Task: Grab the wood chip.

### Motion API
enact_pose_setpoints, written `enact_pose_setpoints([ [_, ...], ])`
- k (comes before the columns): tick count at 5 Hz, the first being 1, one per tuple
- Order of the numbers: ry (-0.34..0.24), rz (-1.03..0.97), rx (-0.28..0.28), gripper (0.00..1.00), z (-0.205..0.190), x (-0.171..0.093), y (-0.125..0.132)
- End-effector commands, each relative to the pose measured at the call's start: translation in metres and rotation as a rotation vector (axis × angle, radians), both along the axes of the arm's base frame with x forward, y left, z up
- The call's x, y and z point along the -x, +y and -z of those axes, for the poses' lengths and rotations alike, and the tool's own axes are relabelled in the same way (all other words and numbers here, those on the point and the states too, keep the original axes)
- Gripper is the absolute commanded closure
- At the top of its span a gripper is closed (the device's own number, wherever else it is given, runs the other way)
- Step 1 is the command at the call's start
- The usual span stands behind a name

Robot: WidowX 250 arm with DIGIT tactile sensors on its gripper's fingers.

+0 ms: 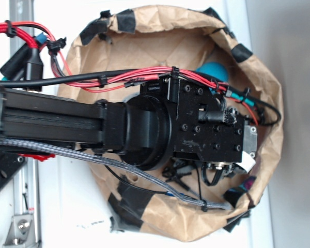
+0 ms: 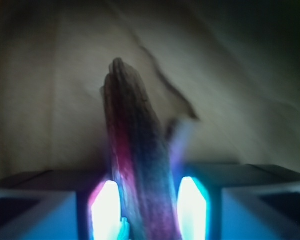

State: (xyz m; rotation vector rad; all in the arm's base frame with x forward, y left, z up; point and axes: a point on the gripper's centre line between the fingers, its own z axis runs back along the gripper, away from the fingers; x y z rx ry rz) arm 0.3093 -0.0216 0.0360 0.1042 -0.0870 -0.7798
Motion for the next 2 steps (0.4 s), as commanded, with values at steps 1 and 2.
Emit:
enact_pose_setpoints([
  [1, -0.197, -0.424, 0.043, 1.0, -0.093, 0.0237, 0.0501],
  [2, -0.232, -0.548, -0.042, 1.0, -0.1002, 0.0274, 0.0549],
])
